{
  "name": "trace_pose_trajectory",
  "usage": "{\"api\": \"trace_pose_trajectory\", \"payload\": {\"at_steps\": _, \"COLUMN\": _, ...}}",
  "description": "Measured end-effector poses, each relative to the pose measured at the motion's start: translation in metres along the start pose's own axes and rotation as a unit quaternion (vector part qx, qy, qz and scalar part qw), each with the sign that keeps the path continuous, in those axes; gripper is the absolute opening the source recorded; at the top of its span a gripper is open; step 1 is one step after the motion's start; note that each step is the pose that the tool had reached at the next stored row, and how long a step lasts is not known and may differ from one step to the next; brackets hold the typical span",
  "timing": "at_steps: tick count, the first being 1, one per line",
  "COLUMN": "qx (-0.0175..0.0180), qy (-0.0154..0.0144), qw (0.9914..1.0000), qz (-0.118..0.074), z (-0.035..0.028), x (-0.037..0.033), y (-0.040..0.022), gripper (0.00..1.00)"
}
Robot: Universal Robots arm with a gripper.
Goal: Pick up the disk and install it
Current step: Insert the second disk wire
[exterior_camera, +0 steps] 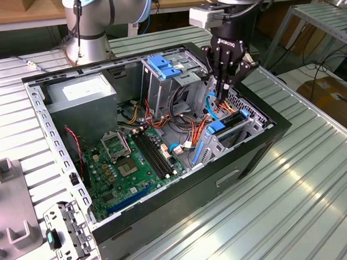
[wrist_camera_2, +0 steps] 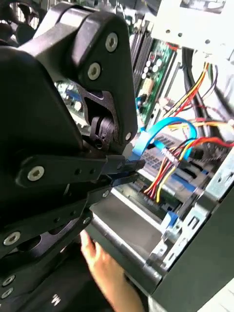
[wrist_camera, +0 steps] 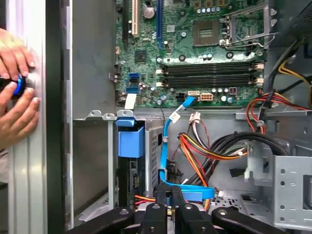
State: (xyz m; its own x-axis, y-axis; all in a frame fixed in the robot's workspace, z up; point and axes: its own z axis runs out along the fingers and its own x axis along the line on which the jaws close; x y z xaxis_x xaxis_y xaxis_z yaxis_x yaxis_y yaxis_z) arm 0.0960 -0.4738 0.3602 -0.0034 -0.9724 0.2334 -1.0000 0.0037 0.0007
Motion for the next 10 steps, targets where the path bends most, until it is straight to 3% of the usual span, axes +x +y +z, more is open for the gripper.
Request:
{"api": "trace_pose_trajectory", "payload": {"at_steps": 1, "qx": 0.0, "qy": -0.0055, "qw": 0.99998, "qz": 0.0, "z": 0.0004, "x": 0.0016, "y": 0.0, "gripper": 0.16}}
{"api": "trace_pose_trajectory", "payload": {"at_steps": 4, "qx": 0.0003, "qy": -0.0065, "qw": 0.99998, "qz": 0.0, "z": 0.0006, "x": 0.0024, "y": 0.0002, "gripper": 0.16}}
{"api": "trace_pose_trajectory", "payload": {"at_steps": 7, "qx": 0.0043, "qy": -0.0212, "qw": 0.99977, "qz": 0.001, "z": 0.0016, "x": 0.0057, "y": 0.0013, "gripper": 0.16}}
{"api": "trace_pose_trajectory", "payload": {"at_steps": 8, "qx": 0.0062, "qy": -0.0278, "qw": 0.99959, "qz": 0.001, "z": 0.0023, "x": 0.0089, "y": 0.0016, "gripper": 0.16}}
{"api": "trace_pose_trajectory", "payload": {"at_steps": 9, "qx": 0.0078, "qy": -0.0301, "qw": 0.99952, "qz": 0.0, "z": 0.0031, "x": 0.0118, "y": 0.0018, "gripper": 0.16}}
{"api": "trace_pose_trajectory", "payload": {"at_steps": 10, "qx": 0.0092, "qy": -0.0303, "qw": 0.9995, "qz": -0.001, "z": 0.0035, "x": 0.0131, "y": 0.0021, "gripper": 0.16}}
